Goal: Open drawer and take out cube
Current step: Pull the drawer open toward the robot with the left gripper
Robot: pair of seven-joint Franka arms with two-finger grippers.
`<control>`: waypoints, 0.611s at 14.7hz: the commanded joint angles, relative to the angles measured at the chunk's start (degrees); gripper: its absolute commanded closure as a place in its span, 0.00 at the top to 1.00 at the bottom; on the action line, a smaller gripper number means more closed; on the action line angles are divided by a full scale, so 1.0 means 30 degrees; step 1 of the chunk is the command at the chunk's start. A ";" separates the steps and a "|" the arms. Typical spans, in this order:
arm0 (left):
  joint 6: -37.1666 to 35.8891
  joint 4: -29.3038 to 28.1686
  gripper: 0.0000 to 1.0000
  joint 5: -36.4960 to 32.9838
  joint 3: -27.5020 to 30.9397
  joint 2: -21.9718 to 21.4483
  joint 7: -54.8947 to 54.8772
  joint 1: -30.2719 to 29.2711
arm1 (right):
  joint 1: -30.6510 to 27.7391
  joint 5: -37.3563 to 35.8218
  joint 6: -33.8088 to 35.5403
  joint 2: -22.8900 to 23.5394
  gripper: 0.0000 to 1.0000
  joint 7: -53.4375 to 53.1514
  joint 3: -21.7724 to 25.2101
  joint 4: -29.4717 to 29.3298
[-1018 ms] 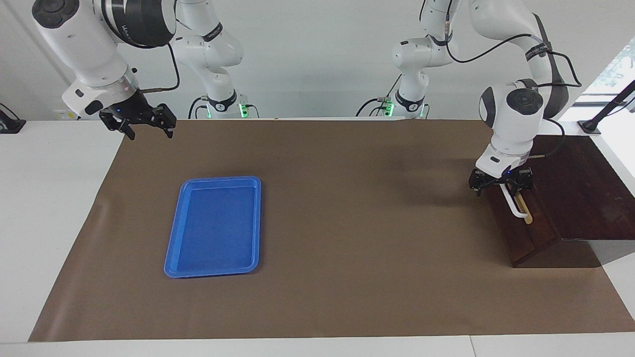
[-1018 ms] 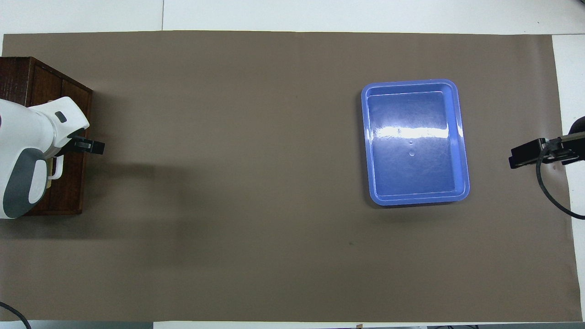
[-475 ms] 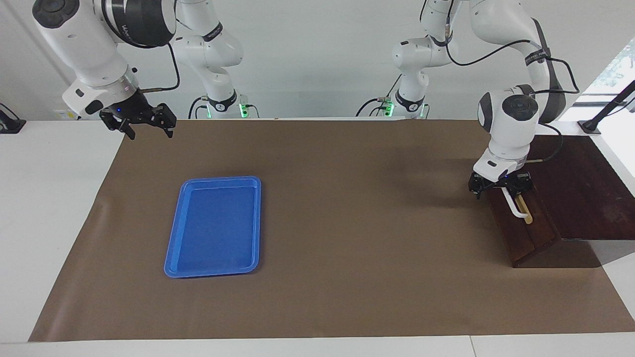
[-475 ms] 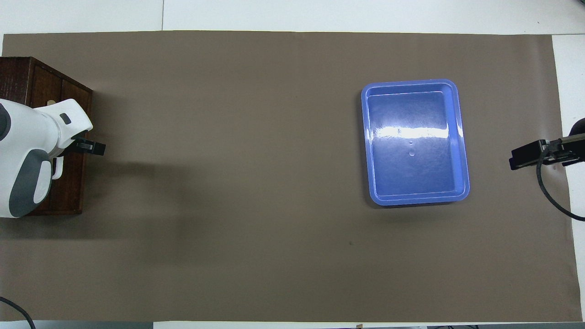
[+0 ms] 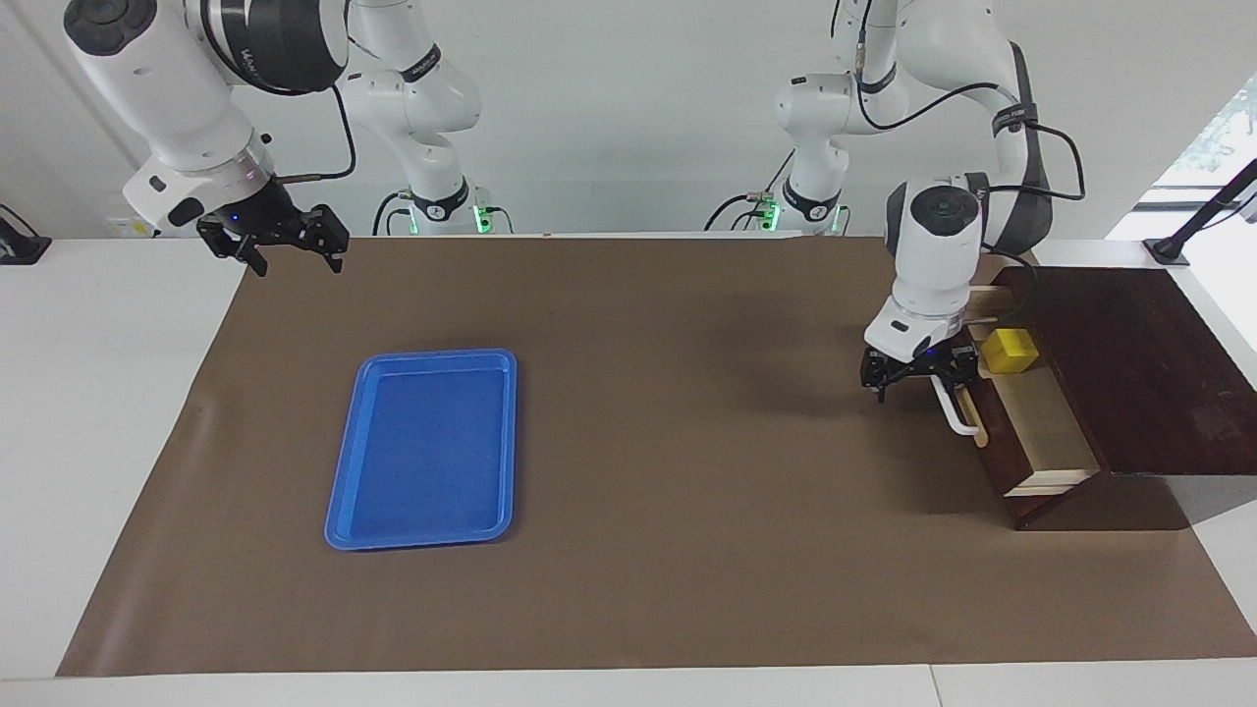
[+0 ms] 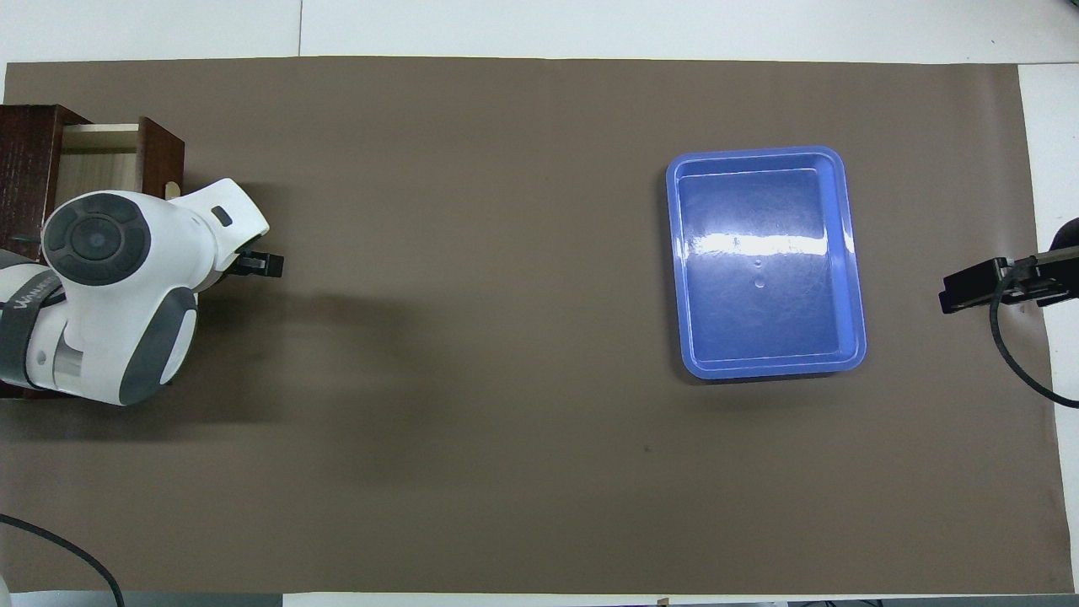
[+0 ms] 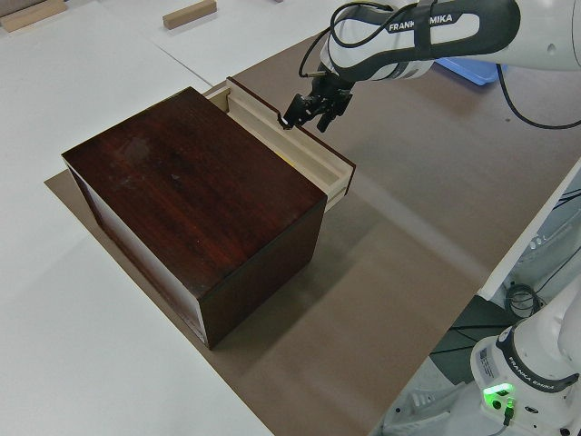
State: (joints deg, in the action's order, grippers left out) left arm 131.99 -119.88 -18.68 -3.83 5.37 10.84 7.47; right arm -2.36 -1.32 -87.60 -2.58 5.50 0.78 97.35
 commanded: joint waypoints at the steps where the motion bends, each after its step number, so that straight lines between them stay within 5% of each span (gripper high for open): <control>1: 0.0008 -0.0120 1.00 0.0835 0.0164 -0.0089 0.1100 0.1169 | -0.0092 0.0000 -0.0154 -0.0457 1.00 0.0422 0.0004 0.0479; 9: -0.0108 -0.0090 1.00 0.1538 0.0164 -0.0090 0.1602 0.1670 | -0.0121 0.0000 -0.0154 -0.0457 1.00 0.0422 -0.0025 0.0479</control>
State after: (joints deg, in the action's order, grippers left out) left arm 131.95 -119.69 -15.88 -3.67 5.36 14.88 10.97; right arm -2.37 -1.32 -87.60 -2.58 5.50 0.79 97.35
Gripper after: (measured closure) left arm 0.000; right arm 0.000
